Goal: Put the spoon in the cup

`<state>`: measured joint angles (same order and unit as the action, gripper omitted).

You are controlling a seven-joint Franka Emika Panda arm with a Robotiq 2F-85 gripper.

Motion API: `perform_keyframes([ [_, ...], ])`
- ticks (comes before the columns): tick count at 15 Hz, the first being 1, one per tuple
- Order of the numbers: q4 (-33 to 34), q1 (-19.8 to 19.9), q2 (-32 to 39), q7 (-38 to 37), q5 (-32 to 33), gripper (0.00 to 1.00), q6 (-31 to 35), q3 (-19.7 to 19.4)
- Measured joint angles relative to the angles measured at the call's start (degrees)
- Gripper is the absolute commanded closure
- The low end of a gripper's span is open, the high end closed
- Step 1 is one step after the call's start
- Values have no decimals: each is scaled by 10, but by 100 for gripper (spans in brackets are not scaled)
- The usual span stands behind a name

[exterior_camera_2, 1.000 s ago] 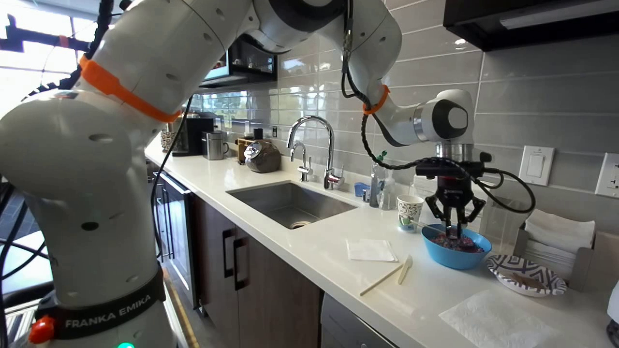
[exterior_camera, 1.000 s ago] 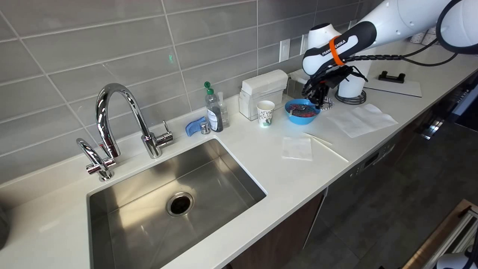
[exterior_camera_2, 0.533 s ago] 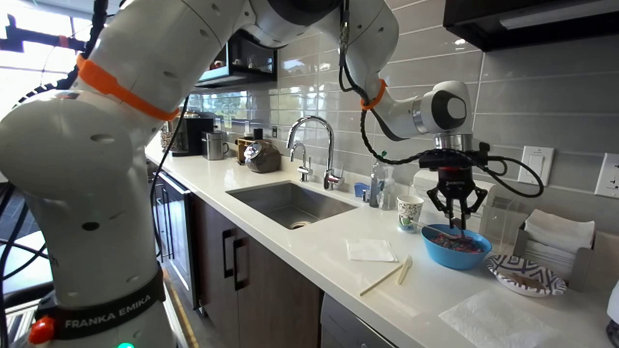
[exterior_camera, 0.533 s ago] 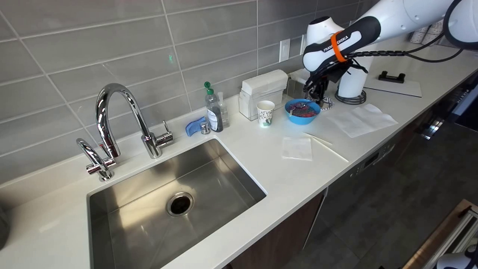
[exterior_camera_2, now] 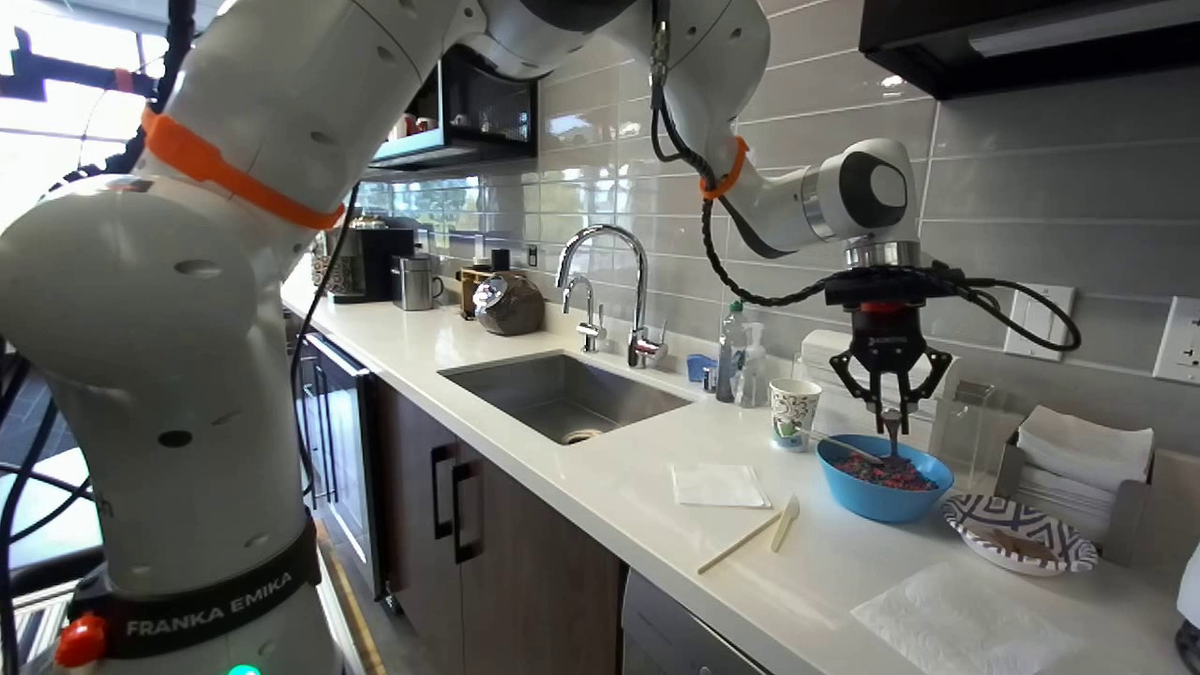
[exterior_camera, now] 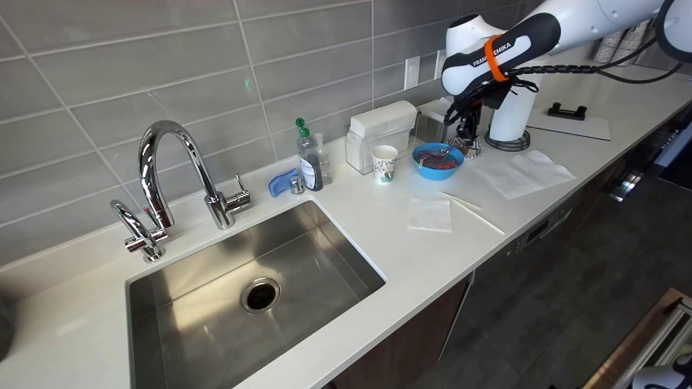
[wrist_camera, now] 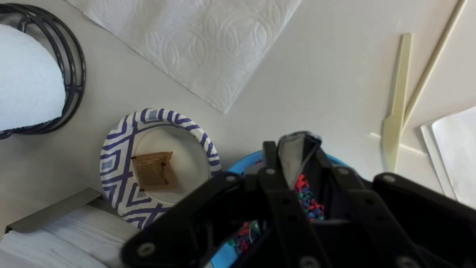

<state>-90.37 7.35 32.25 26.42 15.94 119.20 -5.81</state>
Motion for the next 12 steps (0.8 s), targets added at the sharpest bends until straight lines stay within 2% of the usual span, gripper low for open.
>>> perform_keyframes([
  [6, 0, -7, -9, 18, 61, 94, -18, 0],
  [12, 0, -33, -11, 18, 137, 94, -42, 0],
])
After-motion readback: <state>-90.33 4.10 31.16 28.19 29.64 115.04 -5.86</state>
